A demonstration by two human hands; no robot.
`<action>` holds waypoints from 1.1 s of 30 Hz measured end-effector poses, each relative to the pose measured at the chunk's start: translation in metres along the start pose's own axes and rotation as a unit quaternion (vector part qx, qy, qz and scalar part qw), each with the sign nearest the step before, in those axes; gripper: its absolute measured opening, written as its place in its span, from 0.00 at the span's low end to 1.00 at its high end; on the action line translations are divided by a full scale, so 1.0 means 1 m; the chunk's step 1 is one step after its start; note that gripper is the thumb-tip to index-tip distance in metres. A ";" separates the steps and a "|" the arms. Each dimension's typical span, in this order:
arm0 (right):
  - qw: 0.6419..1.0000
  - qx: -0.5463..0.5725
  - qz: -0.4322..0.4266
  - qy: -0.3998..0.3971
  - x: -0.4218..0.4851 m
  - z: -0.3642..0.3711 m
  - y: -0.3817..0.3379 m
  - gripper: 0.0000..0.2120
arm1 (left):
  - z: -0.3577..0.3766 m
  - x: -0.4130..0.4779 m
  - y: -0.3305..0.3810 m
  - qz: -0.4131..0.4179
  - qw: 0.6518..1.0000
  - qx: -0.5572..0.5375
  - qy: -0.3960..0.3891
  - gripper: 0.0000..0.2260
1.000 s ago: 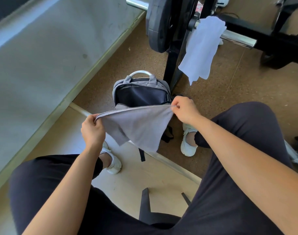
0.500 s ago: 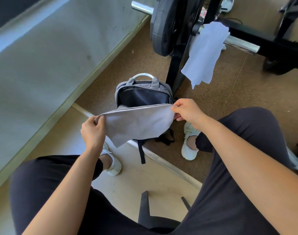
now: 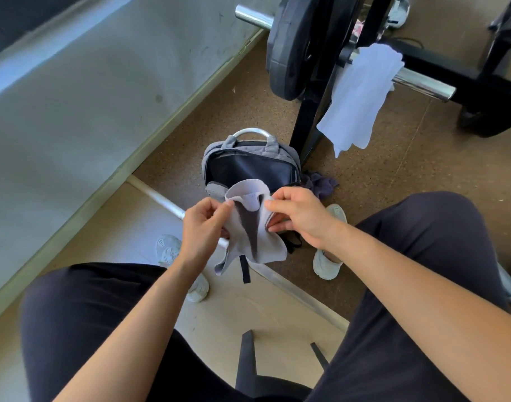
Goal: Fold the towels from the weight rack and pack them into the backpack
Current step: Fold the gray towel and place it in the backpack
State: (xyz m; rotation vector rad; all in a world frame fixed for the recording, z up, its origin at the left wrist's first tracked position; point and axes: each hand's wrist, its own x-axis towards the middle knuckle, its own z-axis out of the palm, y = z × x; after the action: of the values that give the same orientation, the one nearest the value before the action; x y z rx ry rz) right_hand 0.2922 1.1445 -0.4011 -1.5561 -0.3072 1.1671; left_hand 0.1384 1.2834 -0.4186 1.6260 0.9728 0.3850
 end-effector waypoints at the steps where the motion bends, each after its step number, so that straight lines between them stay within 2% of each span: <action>1: 1.000 -0.003 -0.002 0.014 0.001 -0.001 -0.001 0.04 | -0.002 0.001 0.001 -0.006 1.000 -0.007 0.018 0.16; 3: 0.996 -0.023 -0.024 0.081 0.006 -0.011 -0.002 0.03 | -0.012 0.010 -0.002 -0.026 0.998 -0.019 0.061 0.15; 4: 0.988 -0.045 -0.029 0.144 0.010 -0.018 -0.001 0.04 | -0.019 0.016 -0.005 -0.040 0.994 -0.016 0.096 0.14; 6: 0.960 -0.082 -0.006 0.266 0.016 -0.031 0.005 0.05 | -0.031 0.025 -0.015 -0.084 0.983 0.010 0.160 0.13; 7: 0.954 -0.082 0.014 0.287 0.018 -0.032 0.008 0.04 | -0.033 0.027 -0.018 -0.104 0.981 0.024 0.163 0.13; 10: 0.963 -0.080 0.048 0.254 0.022 -0.026 0.015 0.05 | -0.024 0.024 -0.018 -0.114 0.986 0.022 0.121 0.12; 14: 0.965 -0.127 0.056 0.224 0.022 -0.022 0.012 0.06 | -0.025 0.027 -0.021 -0.118 0.984 0.027 0.134 0.11; 19: 0.960 -0.129 0.021 0.249 0.024 -0.036 0.004 0.06 | -0.032 0.029 -0.015 -0.110 0.974 0.027 0.194 0.13; 26: 0.955 -0.168 0.018 0.245 0.026 -0.039 0.005 0.08 | -0.034 0.031 -0.019 -0.134 0.975 0.000 0.179 0.11; 33: 0.988 -0.019 0.033 0.148 0.018 -0.024 0.003 0.10 | -0.024 0.026 -0.014 -0.134 0.982 -0.073 0.109 0.06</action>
State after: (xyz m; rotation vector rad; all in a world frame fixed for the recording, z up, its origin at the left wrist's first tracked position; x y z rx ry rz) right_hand 0.3188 1.1416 -0.4151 -1.7569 -0.0814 0.9675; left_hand 0.1316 1.3190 -0.4308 1.3171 1.2816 0.4442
